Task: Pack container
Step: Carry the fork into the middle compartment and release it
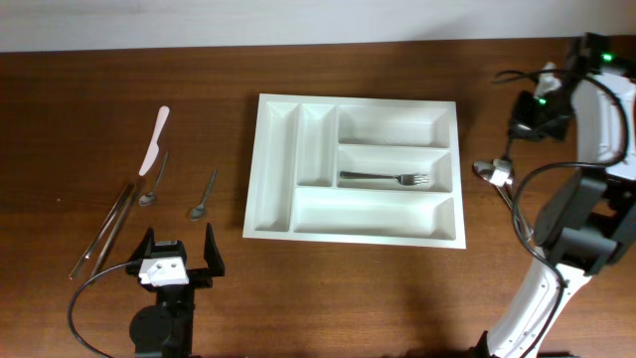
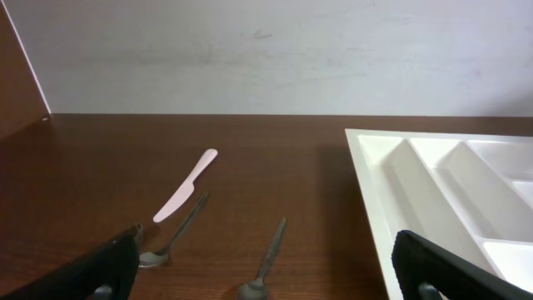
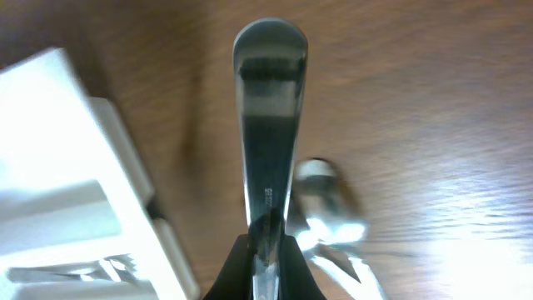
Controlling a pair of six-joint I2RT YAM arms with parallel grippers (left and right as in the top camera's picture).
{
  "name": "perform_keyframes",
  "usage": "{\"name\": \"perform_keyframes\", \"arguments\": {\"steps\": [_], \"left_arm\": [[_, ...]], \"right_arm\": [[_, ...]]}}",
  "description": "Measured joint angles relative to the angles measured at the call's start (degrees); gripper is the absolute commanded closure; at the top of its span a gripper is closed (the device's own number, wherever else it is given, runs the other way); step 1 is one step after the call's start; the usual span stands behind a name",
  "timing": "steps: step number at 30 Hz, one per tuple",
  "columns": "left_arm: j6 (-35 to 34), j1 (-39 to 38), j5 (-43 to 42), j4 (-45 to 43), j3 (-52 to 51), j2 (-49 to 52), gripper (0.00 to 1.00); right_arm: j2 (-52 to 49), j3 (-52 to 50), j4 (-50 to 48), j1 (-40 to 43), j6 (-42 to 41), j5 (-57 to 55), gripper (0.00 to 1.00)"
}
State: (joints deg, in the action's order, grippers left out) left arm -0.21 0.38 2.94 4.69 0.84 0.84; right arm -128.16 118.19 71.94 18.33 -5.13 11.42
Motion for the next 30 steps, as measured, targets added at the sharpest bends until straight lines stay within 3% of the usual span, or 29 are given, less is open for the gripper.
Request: {"name": "perform_keyframes", "arguments": {"steps": [11, 30], "left_arm": [[0.00, 0.00, -0.02, 0.00, 0.00, 0.00, 0.01], [0.00, 0.00, 0.00, 0.00, 0.00, 0.00, 0.01]], "right_arm": [[0.00, 0.00, -0.39, -11.28, -17.75, -7.50, 0.96], [0.00, 0.00, 9.66, -28.02, -66.20, -24.04, 0.96]]}}
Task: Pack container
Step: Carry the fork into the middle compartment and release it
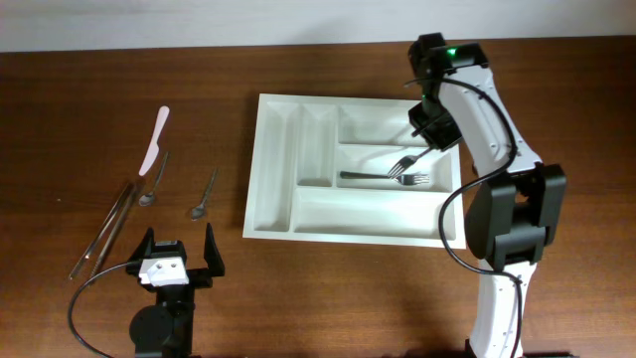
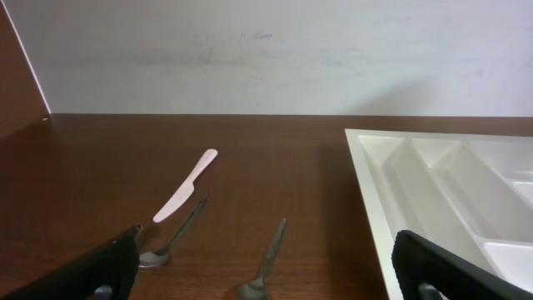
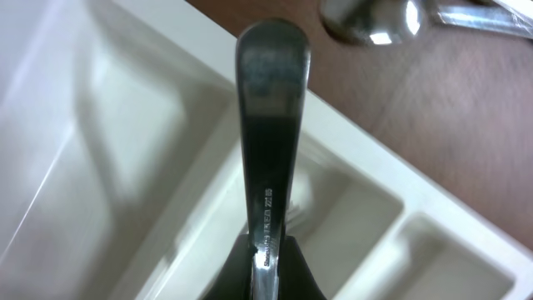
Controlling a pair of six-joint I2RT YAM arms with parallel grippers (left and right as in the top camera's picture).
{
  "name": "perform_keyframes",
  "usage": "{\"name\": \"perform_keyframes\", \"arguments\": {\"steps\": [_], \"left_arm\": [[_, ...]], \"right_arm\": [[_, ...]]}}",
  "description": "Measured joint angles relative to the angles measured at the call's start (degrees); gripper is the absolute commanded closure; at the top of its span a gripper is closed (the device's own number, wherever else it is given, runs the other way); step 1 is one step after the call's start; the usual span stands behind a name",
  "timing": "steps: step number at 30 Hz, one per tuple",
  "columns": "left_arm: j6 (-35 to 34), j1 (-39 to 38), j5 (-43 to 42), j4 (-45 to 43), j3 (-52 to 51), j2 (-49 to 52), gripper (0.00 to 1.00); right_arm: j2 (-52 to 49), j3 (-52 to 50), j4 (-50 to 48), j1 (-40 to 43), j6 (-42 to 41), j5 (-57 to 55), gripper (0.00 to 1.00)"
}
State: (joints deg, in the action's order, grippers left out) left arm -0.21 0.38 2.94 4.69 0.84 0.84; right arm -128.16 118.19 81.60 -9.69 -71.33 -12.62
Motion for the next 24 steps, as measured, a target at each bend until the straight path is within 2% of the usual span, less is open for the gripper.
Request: {"name": "perform_keyframes", "arguments": {"steps": [12, 19, 20, 22, 24], "left_arm": [[0.00, 0.00, -0.02, 0.00, 0.00, 0.00, 0.01], [0.00, 0.00, -0.02, 0.00, 0.00, 0.00, 0.01], [0.00, 0.00, -0.02, 0.00, 0.00, 0.00, 0.01], [0.00, 0.00, 0.00, 0.00, 0.00, 0.00, 0.01], [0.00, 0.00, -0.02, 0.00, 0.00, 0.00, 0.01]], "right_arm": [[0.00, 0.00, 2.16, -7.67, -23.74, 0.15, 0.96], [-0.07, 0.00, 1.46, -9.33, -29.24, 0.22, 0.96], [-0.07, 0.00, 1.51, -9.31, -29.51, 0.22, 0.95], [-0.07, 0.00, 1.55, -9.31, -30.10, 0.22, 0.84], [-0.07, 0.00, 1.57, -9.31, -30.45, 0.20, 0.82]]}}
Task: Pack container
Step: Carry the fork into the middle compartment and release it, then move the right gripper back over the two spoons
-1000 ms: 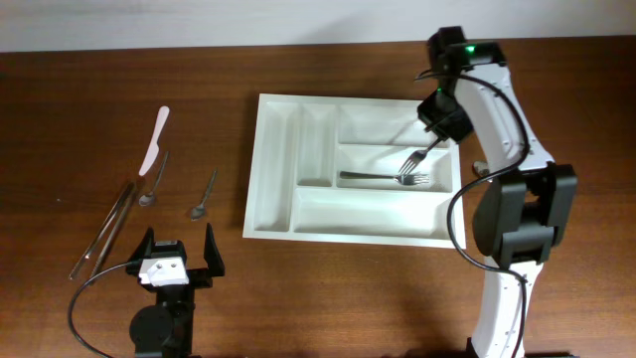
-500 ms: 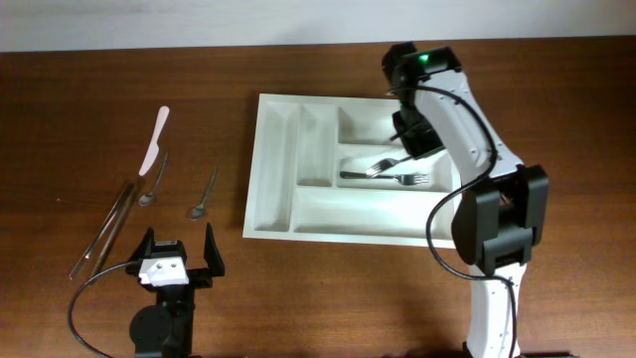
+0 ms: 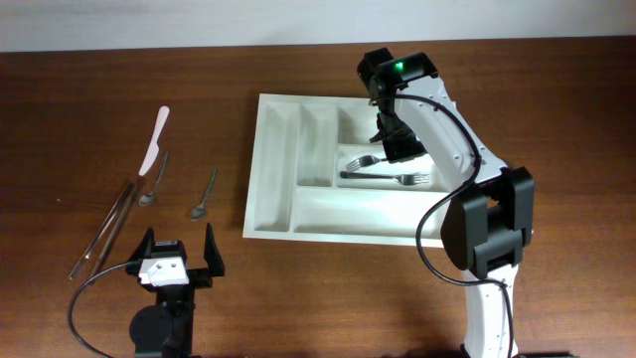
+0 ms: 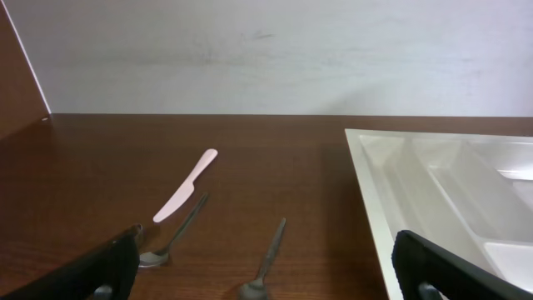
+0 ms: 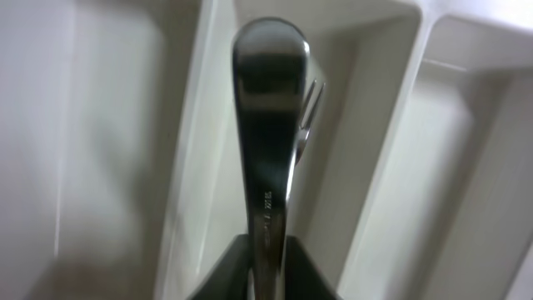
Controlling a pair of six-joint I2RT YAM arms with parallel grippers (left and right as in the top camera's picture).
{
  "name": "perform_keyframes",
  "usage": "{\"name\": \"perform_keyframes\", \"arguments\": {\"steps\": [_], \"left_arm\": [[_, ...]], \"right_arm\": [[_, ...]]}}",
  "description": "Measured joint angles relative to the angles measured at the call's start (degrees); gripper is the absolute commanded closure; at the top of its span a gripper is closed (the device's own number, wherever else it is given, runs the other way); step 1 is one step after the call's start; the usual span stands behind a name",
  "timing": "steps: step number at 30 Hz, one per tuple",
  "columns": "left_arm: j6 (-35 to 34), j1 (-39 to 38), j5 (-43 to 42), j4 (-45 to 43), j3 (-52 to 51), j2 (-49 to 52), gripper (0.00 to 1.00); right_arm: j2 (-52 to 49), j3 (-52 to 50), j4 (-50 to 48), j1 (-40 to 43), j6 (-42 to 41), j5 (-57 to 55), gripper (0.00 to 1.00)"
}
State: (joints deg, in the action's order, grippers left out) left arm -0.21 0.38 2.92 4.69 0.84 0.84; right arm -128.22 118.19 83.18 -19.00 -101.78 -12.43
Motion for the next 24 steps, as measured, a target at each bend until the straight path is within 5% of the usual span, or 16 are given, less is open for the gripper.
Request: {"name": "perform_keyframes", "arguments": {"steps": [10, 19, 24], "left_arm": [[0.00, 0.00, 0.00, 0.00, 0.00, 0.00, 0.01], [0.00, 0.00, 0.00, 0.00, 0.00, 0.00, 0.01], [0.00, 0.00, 0.02, 0.00, 0.00, 0.00, 0.01]], "right_arm": [[0.00, 0.00, 0.02, 0.00, 2.58, -1.86, 0.67], [0.00, 0.02, 10.97, 5.03, 31.41, -19.02, 0.72], [0.00, 0.02, 11.61, 12.70, 45.66, -24.17, 0.51]]}}
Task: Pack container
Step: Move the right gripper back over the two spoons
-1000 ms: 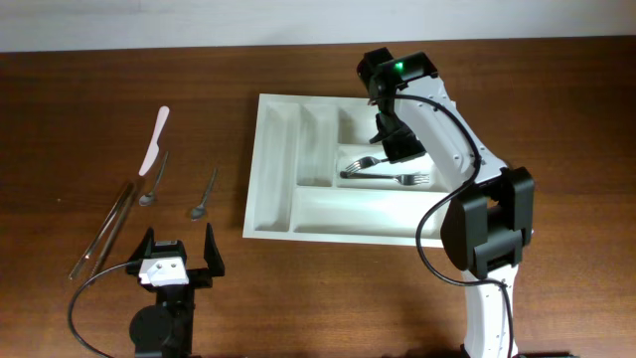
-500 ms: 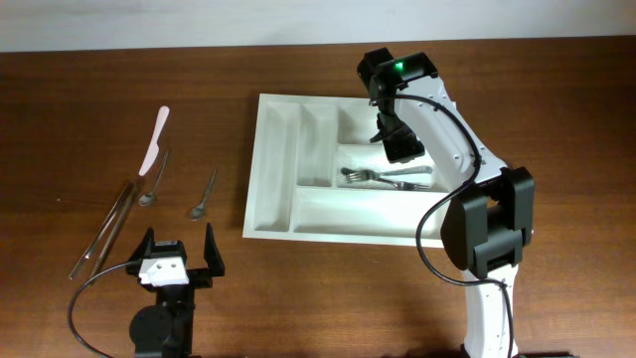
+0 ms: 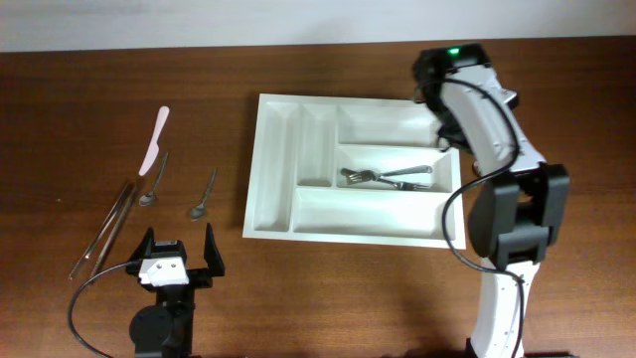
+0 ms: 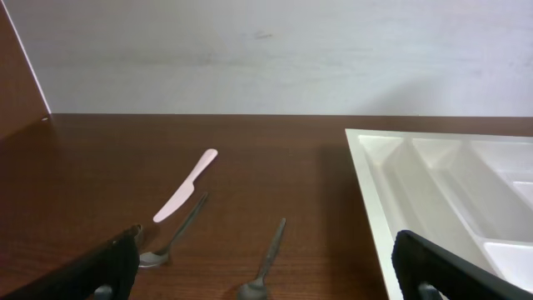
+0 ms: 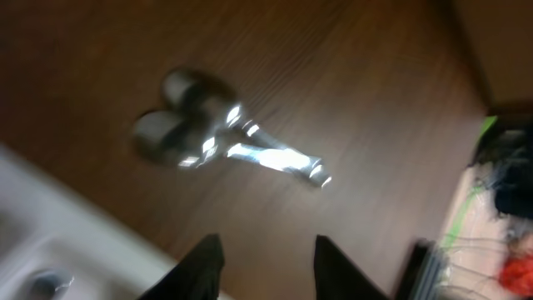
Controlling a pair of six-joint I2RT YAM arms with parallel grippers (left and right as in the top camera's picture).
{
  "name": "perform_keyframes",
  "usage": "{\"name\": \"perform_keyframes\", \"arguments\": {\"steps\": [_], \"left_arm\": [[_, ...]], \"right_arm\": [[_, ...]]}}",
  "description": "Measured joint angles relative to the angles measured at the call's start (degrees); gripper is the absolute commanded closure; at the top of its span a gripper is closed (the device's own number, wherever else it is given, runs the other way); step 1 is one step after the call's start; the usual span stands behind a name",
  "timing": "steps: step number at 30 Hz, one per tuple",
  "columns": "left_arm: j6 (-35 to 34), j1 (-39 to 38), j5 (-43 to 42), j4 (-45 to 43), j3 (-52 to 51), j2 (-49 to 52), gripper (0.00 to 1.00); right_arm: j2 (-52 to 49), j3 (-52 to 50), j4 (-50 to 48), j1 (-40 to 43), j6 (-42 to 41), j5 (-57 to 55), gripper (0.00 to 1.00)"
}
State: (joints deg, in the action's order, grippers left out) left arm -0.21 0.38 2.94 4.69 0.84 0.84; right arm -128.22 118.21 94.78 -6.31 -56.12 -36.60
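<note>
The white cutlery tray lies mid-table, and two forks rest together in its middle right compartment. My right gripper hovers by the tray's upper right corner. In the right wrist view it is open with nothing between its fingers, looking down on two blurred spoons on the wood beside the tray's edge. My left gripper rests near the front edge, left of the tray, open and holding nothing.
Left of the tray lie a pink knife, a spoon, a smaller spoon and a pair of long thin sticks. The knife and both spoons show in the left wrist view too. Cables hang off the table's right edge.
The fork that my right gripper held over the middle compartment now lies there beside the first fork. That gripper is now open and has moved right, to the tray's upper right corner.
My right gripper was shut on a fork off to the right of the tray, above the spoons. It then held the fork over the tray's right side, then over the middle compartment. Now two forks lie there and the gripper is open. The left arm stayed still.
</note>
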Motion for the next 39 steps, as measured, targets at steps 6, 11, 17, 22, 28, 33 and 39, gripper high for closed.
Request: {"name": "perform_keyframes", "arguments": {"steps": [6, 11, 17, 22, 28, 33, 39], "left_arm": [[0.00, 0.00, 0.00, 0.00, 0.00, 0.00, 0.01], [0.00, 0.00, 0.00, 0.00, 0.00, 0.00, 0.01], [0.00, 0.00, 0.00, 0.00, 0.00, 0.00, 0.01], [0.00, 0.00, 0.00, 0.00, 0.00, 0.00, 0.01], [0.00, 0.00, 0.00, 0.00, 0.00, 0.00, 0.01], [0.00, 0.00, -0.02, 0.00, 0.00, 0.00, 0.01], [0.00, 0.00, -0.02, 0.00, 0.00, 0.00, 0.01]], "right_arm": [[0.00, 0.00, -6.73, 4.92, 21.40, 5.03, 0.31], [0.00, 0.00, -8.31, 7.74, 33.38, 14.73, 0.30], [0.00, -0.04, -9.40, 13.00, 41.44, 21.31, 0.30], [0.00, -3.85, -12.37, 18.32, 44.96, 25.90, 0.31], [0.00, -16.61, -20.26, 21.55, 48.26, 28.81, 0.31], [0.00, -22.16, -24.02, 21.42, 49.62, 29.99, 0.31], [0.22, -22.21, -26.34, 21.44, 52.02, 30.73, 0.31]]}}
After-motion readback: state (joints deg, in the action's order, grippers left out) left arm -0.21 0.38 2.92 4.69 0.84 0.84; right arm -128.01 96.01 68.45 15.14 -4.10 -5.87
